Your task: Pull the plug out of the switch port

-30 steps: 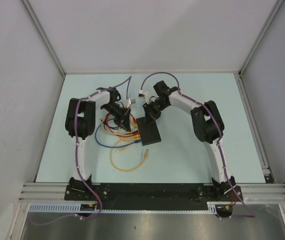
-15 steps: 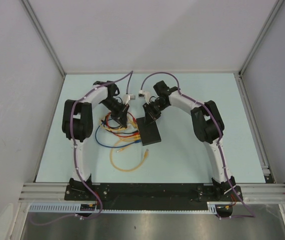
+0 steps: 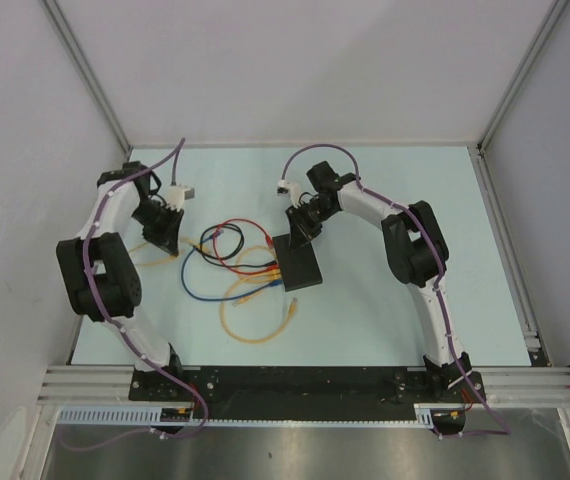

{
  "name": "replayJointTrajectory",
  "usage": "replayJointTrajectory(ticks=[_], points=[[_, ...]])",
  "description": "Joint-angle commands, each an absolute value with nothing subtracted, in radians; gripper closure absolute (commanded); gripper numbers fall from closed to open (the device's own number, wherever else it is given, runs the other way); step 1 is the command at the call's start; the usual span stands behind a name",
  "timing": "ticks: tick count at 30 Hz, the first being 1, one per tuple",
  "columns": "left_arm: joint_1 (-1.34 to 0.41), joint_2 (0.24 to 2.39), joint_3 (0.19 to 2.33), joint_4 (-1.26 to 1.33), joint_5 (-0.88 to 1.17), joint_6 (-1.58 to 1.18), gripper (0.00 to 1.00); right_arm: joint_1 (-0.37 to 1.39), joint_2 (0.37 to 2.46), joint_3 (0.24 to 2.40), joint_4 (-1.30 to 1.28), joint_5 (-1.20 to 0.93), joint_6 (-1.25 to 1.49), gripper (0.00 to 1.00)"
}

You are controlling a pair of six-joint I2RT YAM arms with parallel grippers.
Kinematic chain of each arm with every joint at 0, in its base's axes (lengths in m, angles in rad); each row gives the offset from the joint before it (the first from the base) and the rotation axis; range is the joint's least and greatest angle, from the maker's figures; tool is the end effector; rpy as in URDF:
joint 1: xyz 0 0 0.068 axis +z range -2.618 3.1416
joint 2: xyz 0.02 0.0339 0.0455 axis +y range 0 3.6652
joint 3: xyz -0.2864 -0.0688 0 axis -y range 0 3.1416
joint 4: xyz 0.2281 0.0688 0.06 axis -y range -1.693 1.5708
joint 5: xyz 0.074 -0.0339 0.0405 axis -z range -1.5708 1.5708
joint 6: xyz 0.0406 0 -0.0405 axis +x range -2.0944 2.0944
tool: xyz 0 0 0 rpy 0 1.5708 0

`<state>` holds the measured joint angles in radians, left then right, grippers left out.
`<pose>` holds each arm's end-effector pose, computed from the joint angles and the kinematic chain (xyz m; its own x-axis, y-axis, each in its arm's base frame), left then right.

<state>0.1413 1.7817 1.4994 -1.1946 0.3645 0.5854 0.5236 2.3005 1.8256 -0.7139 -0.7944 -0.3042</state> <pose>0.3250 0.0316 0.2762 -0.8760 0.3968 -0.2742 0.4625 0.8524 -0.2440 0.4007 0.2648 0.1810 -0.5928 -0.5846 -0.5540 -0.7947 0.3131 0.5200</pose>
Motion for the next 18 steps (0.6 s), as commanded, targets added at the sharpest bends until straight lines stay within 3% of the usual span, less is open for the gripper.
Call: replayJointTrajectory(ticks=[1,11,18], points=[[0.152,1.753,1.352,-1.082,0.206,0.617,1.0,0.506,2.344,1.839,-0.692,-0.675,-0.325,0.8],[0.156,1.819,1.145,-0.936,0.138,0.575,1.0,0.502,2.322,1.812,-0.686,-0.673,-0.327,0.8],[0.244,1.727,1.014,-0.91,0.109,0.58,1.0,0.502,2.299,1.795,-0.692,-0.676,-0.33,0.79]])
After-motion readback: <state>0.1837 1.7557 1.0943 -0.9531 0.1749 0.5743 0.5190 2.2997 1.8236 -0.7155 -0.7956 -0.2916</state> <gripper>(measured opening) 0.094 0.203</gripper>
